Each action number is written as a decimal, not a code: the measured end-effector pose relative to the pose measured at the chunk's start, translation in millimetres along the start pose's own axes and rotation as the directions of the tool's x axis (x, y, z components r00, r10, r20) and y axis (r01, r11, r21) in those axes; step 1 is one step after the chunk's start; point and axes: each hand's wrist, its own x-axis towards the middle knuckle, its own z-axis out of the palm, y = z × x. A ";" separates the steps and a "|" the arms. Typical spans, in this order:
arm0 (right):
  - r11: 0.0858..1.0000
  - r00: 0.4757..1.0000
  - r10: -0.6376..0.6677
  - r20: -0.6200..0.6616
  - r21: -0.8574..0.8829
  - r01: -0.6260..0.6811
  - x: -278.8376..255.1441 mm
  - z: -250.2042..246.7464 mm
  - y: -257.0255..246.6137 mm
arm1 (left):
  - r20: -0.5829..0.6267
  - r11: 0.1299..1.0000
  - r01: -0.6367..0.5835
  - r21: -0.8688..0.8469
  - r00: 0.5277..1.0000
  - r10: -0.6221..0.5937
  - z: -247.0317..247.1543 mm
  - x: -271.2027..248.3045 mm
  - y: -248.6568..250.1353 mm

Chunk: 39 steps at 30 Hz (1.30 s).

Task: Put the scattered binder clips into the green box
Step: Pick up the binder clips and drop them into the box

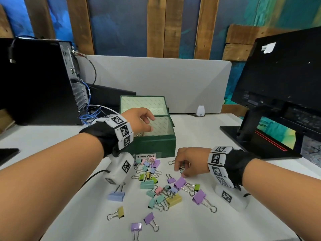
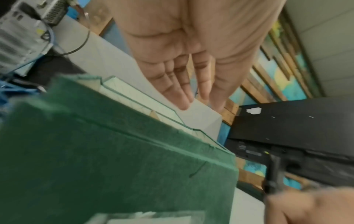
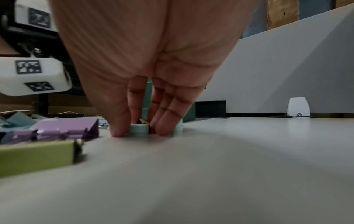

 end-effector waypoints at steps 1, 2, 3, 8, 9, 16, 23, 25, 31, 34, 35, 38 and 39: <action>1.000 1.000 -0.005 -0.003 0.004 0.005 0.2 0.5 0.7 | 0.033 0.999 -0.023 0.044 0.999 0.022 -1.0 -7.0 0.4; 1.000 1.000 -0.010 -0.009 0.008 0.010 0.9 1.4 1.0 | 0.098 0.992 -0.041 0.119 0.995 0.030 -1.4 -14.6 0.0; 1.000 1.000 -0.013 -0.017 0.013 0.013 0.9 1.9 1.6 | 0.190 0.976 -0.057 0.208 0.982 0.016 -0.3 -21.4 -0.5; 0.999 0.999 0.034 -0.029 0.038 -0.032 0.7 1.5 -0.1 | 0.462 0.834 -0.141 0.533 0.875 -0.147 18.4 -35.0 -19.3; 0.997 0.998 0.056 -0.024 0.061 -0.055 0.7 1.5 -0.4 | 0.459 0.806 -0.158 0.571 0.875 -0.154 21.6 -35.3 -21.7; 0.999 0.999 0.045 0.005 -0.021 -0.045 0.3 0.3 -0.5 | 0.442 0.686 -0.218 0.694 0.881 -0.168 39.4 -36.5 -27.0; 1.000 1.000 0.017 -0.023 0.005 -0.016 0.7 1.6 1.6 | 0.388 0.761 -0.166 0.627 0.914 -0.121 38.5 -37.1 -37.8; 1.000 1.000 0.005 -0.025 0.003 -0.005 0.5 2.2 1.9 | 0.358 0.778 -0.148 0.610 0.928 -0.104 39.0 -38.0 -42.6; 1.000 1.000 -0.004 -0.023 0.006 0.004 1.2 1.9 3.1 | 0.362 0.817 -0.162 0.553 0.930 -0.060 37.0 -33.7 -48.5; 1.000 0.999 0.003 -0.035 0.015 -0.002 2.4 1.8 3.7 | 0.351 0.817 -0.172 0.550 0.936 -0.039 35.2 -35.3 -48.0; 1.000 0.999 0.007 -0.039 0.017 -0.006 2.5 1.7 4.0 | 0.342 0.821 -0.170 0.546 0.939 -0.032 33.4 -36.1 -47.6; 1.000 0.998 -0.006 -0.070 0.021 0.008 3.3 1.7 5.5 | 0.308 0.850 -0.146 0.506 0.951 -0.020 25.4 -37.7 -48.0; 1.000 0.997 -0.009 -0.080 0.023 0.011 3.2 1.4 5.6 | 0.300 0.865 -0.132 0.485 0.954 -0.023 22.7 -38.1 -48.8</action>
